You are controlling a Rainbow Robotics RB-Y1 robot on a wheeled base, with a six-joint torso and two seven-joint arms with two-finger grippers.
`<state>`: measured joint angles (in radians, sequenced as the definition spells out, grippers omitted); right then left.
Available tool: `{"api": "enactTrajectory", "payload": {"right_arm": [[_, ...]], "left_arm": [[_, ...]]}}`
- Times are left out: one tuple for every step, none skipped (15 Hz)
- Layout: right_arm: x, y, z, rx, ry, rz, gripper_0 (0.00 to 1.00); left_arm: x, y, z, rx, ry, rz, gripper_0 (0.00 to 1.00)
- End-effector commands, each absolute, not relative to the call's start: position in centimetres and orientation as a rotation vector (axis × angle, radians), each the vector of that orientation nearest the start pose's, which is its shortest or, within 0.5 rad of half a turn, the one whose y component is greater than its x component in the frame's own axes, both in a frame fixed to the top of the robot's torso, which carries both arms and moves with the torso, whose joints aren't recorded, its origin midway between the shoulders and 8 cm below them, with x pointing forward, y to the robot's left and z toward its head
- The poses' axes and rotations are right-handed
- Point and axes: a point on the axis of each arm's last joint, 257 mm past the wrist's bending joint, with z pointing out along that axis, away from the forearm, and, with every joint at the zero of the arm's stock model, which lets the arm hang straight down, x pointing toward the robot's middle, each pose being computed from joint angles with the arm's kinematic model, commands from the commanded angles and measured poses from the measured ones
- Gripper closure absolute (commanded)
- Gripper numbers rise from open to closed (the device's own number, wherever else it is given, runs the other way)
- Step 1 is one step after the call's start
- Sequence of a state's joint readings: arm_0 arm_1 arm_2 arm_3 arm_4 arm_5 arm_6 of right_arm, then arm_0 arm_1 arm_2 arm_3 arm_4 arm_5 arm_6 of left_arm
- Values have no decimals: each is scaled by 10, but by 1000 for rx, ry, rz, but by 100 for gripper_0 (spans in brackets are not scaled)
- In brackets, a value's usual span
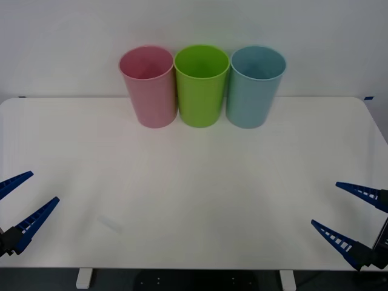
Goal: Grasp the object on the table and drop it into the matching bin: aluminum can to the light blue bin, PET bottle to the pink bin.
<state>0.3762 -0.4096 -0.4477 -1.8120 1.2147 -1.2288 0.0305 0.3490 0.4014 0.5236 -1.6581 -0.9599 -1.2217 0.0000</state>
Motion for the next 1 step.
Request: {"api": "enactTrajectory", "payload": {"right_arm": [[331, -275, -207, -792, 1547, 480, 0]], "left_arm": [[342, 330, -169, 465, 1441, -567, 0]]}}
